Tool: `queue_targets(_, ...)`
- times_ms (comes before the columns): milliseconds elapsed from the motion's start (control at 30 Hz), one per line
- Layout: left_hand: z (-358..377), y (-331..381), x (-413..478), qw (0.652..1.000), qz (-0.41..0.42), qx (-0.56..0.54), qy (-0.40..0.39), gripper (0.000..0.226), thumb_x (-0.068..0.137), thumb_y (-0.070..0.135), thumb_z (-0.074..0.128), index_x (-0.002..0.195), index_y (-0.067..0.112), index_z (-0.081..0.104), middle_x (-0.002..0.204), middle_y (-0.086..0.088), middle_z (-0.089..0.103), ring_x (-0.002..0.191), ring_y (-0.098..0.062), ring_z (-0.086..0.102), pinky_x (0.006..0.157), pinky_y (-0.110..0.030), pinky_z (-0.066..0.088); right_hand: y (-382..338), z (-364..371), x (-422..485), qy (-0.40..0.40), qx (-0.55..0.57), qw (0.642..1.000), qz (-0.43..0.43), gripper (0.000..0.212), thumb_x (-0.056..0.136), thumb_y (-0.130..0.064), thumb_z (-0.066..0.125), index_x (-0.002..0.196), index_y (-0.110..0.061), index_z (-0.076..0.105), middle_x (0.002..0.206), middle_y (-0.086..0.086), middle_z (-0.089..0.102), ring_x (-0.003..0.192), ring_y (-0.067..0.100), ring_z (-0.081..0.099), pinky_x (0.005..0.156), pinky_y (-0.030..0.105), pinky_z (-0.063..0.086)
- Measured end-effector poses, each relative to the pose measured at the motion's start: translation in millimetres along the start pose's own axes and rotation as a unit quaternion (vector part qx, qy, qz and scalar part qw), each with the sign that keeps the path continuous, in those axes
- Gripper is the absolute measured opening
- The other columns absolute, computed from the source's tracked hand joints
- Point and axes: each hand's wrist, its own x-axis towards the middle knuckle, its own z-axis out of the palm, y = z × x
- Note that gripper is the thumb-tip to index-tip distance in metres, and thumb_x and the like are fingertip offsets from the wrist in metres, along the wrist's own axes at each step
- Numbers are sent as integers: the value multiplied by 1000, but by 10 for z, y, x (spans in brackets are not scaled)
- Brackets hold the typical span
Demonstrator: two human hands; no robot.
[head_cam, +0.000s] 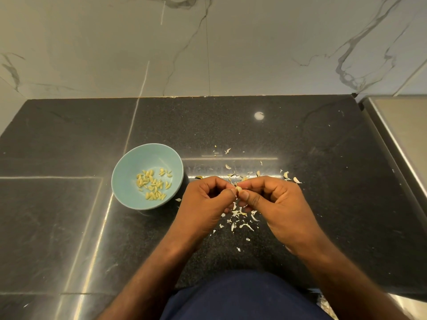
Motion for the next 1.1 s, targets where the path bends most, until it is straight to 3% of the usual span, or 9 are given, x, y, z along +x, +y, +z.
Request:
queue_targets(167,-5,-38,11,998,1,46,31,18,89,6,60,76,16,69,66,-1,65,63,-10,58,62,-28,50,2,-24,-9,0,126,991,49,15,88,-7,63,100,-6,73,85,10,74,78,20,69,67,28,57)
queue_targets(300,1,-38,8,999,-5,31,25,11,90,8,61,84,13,69,71,0,68,64,-6,62,60,-23,50,16,-7,-11,-22,59,997,43,30,76,-23,71,104,-12,72,95,5,76,86,17,71,72,29,58)
queue_targets(400,20,-36,2,1000,-6,16,-2,9,92,9,62,87,9,69,73,-1,70,68,-10,65,61,-22,51,25,41,-25,-16,40,999,31,28,76,-25,71,101,-14,73,93,4,77,87,20,74,74,28,59)
queue_targets(567,5,-66,21,999,-14,25,23,11,93,9,62,87,11,70,75,-3,71,68,-10,65,63,-25,52,50,9,4,23,55,998,31,13,92,-12,63,100,-13,73,85,4,75,76,15,69,72,32,58)
queue_targets(767,-41,-80,59,992,42,115,27,21,90,40,61,88,23,73,76,2,74,67,-10,71,60,-21,54,49,-25,25,11,63,997,46,26,86,-28,59,101,-11,72,84,11,73,73,20,68,66,31,57)
queue_targets(867,-48,-109,76,985,62,161,11,11,97,18,61,97,24,70,82,4,73,71,-7,70,63,-23,56,84,-22,21,7,47,997,61,17,95,-20,57,101,-12,72,82,9,73,73,20,69,67,34,57)
queue_targets(933,-52,-112,77,979,75,189,-5,27,97,3,57,110,24,67,91,8,72,81,-5,70,70,-26,58,97,-29,19,8,33,997,67,17,99,-13,55,100,-12,71,81,8,73,71,19,69,67,34,57)
queue_targets(1000,-55,-77,64,974,95,203,-28,28,96,7,60,119,22,67,99,12,72,91,-3,68,79,-25,58,94,-38,19,1,17,997,73,17,99,-11,54,99,-11,71,80,7,73,70,17,68,65,33,57)
queue_targets(1100,-44,-41,60,975,111,187,-42,22,94,16,67,115,18,72,98,11,74,94,-3,69,83,-24,57,82,-57,16,-6,-4,997,71,15,98,-14,58,94,-12,72,78,6,73,69,16,69,64,31,57)
